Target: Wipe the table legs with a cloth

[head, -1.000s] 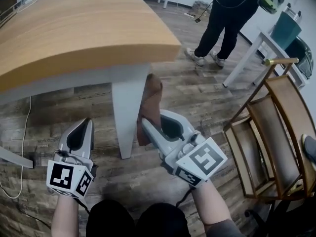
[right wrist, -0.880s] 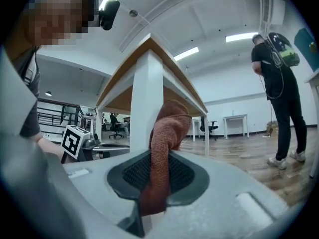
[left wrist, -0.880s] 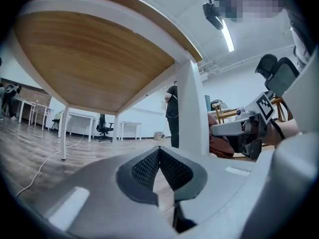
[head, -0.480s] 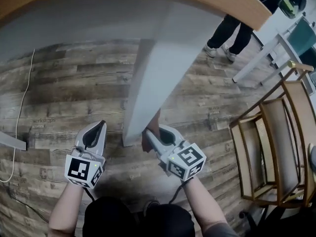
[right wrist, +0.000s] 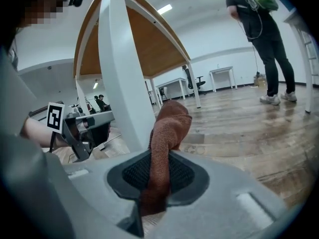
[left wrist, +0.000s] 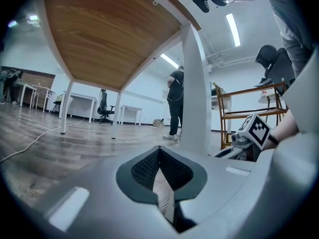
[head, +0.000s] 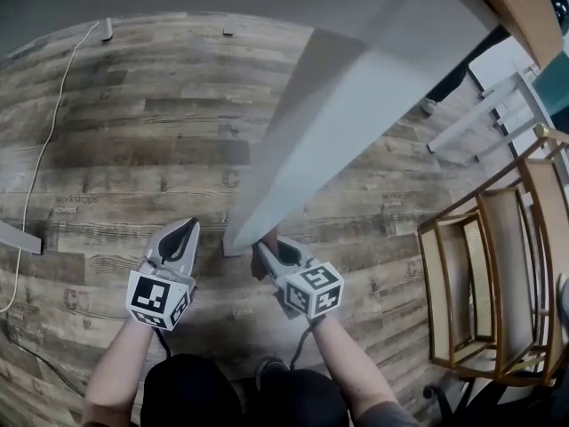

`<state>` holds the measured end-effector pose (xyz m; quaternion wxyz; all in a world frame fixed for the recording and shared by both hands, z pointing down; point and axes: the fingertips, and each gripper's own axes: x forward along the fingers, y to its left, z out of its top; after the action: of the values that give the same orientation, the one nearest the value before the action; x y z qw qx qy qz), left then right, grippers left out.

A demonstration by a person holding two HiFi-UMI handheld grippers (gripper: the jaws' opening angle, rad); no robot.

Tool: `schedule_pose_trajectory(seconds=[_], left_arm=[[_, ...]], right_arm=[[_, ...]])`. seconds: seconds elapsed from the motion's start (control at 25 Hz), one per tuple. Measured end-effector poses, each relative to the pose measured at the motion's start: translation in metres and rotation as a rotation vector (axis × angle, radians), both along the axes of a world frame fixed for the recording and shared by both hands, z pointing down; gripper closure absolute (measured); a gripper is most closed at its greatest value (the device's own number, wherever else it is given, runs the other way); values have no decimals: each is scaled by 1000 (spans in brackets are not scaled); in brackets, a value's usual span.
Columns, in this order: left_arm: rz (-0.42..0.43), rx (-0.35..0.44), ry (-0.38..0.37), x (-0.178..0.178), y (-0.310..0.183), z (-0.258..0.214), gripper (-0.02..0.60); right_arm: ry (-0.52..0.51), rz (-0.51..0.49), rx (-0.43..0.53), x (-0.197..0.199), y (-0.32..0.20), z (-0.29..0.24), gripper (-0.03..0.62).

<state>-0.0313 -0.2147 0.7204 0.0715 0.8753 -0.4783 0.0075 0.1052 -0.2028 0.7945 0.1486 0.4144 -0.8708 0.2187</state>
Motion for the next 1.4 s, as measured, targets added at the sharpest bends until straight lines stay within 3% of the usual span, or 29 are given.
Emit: schedule_pose_trajectory(seconds=[0.2, 0.44, 0.52, 0.6, 0.88, 1.08, 1.28, 1.4], left_arm=[[-18, -29, 24, -1, -1, 22, 563], [-21, -97, -8, -3, 2, 55, 563], [-38, -105, -13, -10, 1, 55, 563], [-48, -88, -15, -16, -4, 42, 563], [-58, 13, -23, -34, -24, -48, 563], [-38, 59, 12, -35, -30, -119, 563], [-16, 131, 3, -20, -29, -182, 563], [0, 165, -10, -13, -28, -209, 563]], right_arm=[[-16, 51, -100, -2, 3, 45, 531], [28, 16, -230, -2, 3, 96, 531], [38, 13, -209, 7, -5, 89, 531], [56, -21, -114, 15, -16, 56, 531], [234, -293, 320, 18, -44, -102, 531], [266, -346, 566, 7, -62, -205, 531], [387, -409, 800, -14, -72, -280, 531], [457, -430, 884, -25, -73, -315, 531]])
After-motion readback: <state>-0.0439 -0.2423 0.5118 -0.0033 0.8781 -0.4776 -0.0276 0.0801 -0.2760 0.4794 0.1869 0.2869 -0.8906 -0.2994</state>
